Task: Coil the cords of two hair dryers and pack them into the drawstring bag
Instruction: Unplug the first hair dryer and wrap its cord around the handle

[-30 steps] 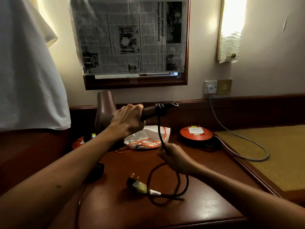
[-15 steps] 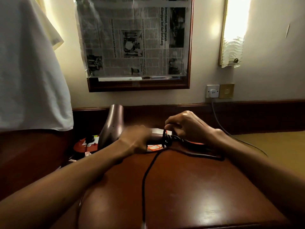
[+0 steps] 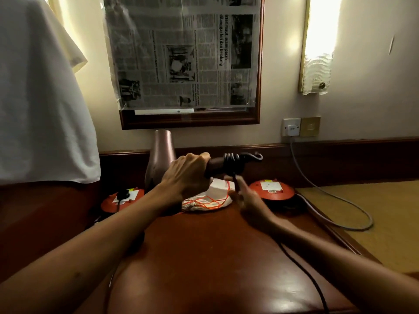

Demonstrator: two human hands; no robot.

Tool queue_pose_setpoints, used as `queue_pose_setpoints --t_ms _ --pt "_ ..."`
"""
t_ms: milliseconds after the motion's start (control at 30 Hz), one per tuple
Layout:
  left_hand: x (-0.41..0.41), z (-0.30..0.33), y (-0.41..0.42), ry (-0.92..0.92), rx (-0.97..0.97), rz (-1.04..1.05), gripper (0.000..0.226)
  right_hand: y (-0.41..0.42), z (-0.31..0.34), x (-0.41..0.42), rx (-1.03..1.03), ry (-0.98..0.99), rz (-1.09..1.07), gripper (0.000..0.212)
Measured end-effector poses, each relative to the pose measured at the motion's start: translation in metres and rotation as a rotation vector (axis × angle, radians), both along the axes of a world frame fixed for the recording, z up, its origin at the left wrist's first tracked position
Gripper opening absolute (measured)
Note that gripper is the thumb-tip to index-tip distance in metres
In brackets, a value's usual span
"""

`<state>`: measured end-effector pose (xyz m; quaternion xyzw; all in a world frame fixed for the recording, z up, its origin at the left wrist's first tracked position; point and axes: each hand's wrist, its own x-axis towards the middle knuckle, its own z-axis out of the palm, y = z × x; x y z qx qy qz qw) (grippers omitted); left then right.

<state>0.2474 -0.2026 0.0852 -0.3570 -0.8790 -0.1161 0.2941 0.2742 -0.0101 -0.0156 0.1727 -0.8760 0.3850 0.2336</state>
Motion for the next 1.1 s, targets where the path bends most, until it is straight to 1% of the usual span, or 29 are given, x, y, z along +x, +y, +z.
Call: queue_pose_setpoints --t_ms 33,67,133,200,300,400,500,567,633,700,767,833,867,900,933,967,1000,1033,1100 --pt "-0.002 0.004 0.000 -0.030 0.040 0.051 0.020 -0.006 -0.013 0.010 0.034 -0.081 0.044 0.035" --pt "-0.004 0.007 -0.002 -0.044 0.045 0.101 0.021 -0.010 -0.022 0.023 0.106 -0.117 0.093 0.031" --pt "-0.009 0.004 -0.006 -0.016 -0.067 0.190 0.022 -0.020 -0.024 0.048 0.220 -0.109 0.166 0.022" --pt "-0.010 -0.006 -0.010 0.002 -0.206 0.264 0.022 -0.030 -0.001 0.067 0.286 -0.050 0.200 0.016" --pt "-0.010 -0.026 -0.010 -0.021 -0.335 0.303 0.026 -0.034 0.050 0.068 0.409 0.061 0.139 0.022" --pt "-0.005 -0.041 -0.008 -0.012 -0.404 0.246 0.028 -0.021 0.087 0.047 0.386 0.124 0.055 0.019" --pt "0.001 -0.052 -0.007 0.005 -0.358 0.134 0.022 -0.005 0.100 0.012 0.328 0.100 -0.008 0.013" --pt "0.003 -0.054 -0.007 0.018 -0.293 0.069 0.018 0.006 0.095 -0.009 0.306 0.040 -0.053 0.015" --pt "0.002 -0.052 -0.008 0.005 -0.227 0.038 0.022 0.014 0.077 -0.022 0.206 -0.049 -0.069 0.022" --pt "0.000 -0.046 -0.010 -0.044 -0.144 0.048 0.024 0.014 0.046 -0.027 0.069 -0.103 -0.045 0.025" --pt "-0.003 -0.038 -0.011 -0.095 -0.059 0.075 0.016 0.003 0.012 -0.018 0.011 -0.171 -0.049 0.021" --pt "-0.007 -0.028 -0.012 -0.113 -0.005 0.115 0.013 -0.013 -0.020 0.006 0.063 -0.308 -0.004 0.022" --pt "-0.008 -0.024 -0.013 -0.115 0.003 0.146 0.013 -0.024 -0.032 0.023 0.128 -0.401 0.045 0.025" --pt "-0.010 -0.020 -0.015 -0.111 -0.011 0.184 0.015 -0.032 -0.038 0.041 0.244 -0.463 0.096 0.027" --pt "-0.011 -0.017 -0.015 -0.098 -0.048 0.223 0.020 -0.041 -0.037 0.058 0.377 -0.478 0.146 0.028" --pt "-0.012 -0.016 -0.016 -0.075 -0.105 0.260 0.023 -0.048 -0.030 0.072 0.474 -0.468 0.180 0.026" --pt "-0.011 -0.018 -0.017 -0.038 -0.173 0.290 0.024 -0.054 -0.014 0.083 0.502 -0.416 0.198 0.020" --pt "-0.011 -0.020 -0.017 -0.004 -0.241 0.311 0.024 -0.060 0.008 0.093 0.488 -0.343 0.206 0.014" --pt "-0.008 -0.027 -0.017 0.018 -0.345 0.318 0.025 -0.066 0.058 0.102 0.450 -0.145 0.170 0.014"
